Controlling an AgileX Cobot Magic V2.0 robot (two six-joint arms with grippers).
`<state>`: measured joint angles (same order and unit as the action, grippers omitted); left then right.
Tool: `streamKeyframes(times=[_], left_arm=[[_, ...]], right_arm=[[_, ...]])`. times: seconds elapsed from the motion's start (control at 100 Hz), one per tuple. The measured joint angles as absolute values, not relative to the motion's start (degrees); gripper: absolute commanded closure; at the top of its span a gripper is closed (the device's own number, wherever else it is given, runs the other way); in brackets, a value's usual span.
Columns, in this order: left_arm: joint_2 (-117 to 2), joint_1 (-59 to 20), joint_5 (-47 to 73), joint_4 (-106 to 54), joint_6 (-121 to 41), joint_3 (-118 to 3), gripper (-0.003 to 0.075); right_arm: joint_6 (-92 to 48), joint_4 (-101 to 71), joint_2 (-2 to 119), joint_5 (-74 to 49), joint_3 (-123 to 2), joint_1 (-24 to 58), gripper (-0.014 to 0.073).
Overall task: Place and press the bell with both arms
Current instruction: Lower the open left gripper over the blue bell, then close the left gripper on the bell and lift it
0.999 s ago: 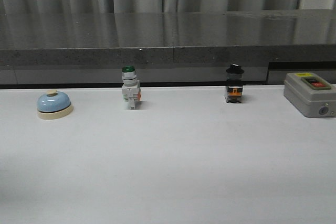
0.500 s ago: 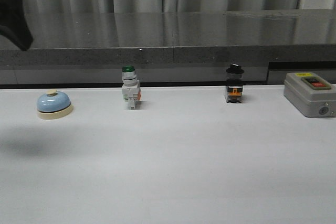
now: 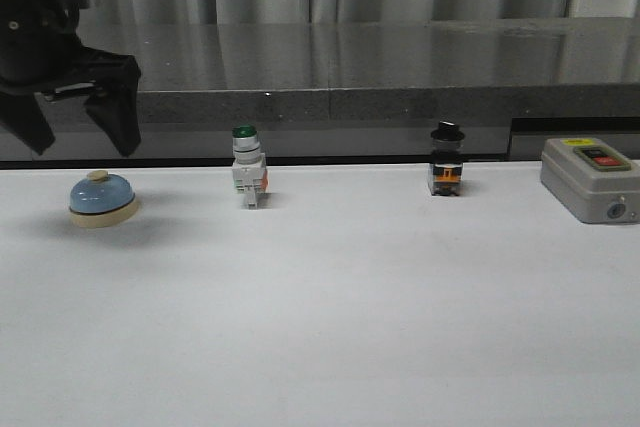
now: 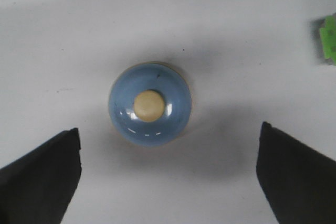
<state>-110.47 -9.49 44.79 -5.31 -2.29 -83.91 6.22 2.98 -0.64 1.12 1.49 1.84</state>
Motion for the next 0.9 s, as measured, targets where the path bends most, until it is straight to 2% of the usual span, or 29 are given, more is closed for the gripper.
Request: streamKeyframes(times=[0.62,0.76,0.899], left_arm=[[-119.5,-9.5,40.2,-4.7,-1.3,-85.6,0.0094],[-120.4,-9.5,39.4,-4.7,-1.3,-85.6,0.0169],[-120.6,-9.5,39.2,-4.6,-1.3,-85.6,0.0358]], right_arm=[[6.2,3.0,-0.6,1.1,1.5,1.8,0.0654],[6.2,3.0,-0.6,1.1,1.5,1.8,0.0654],[6.2,3.0,-0.6,1.1,1.5,1.8,0.0654]])
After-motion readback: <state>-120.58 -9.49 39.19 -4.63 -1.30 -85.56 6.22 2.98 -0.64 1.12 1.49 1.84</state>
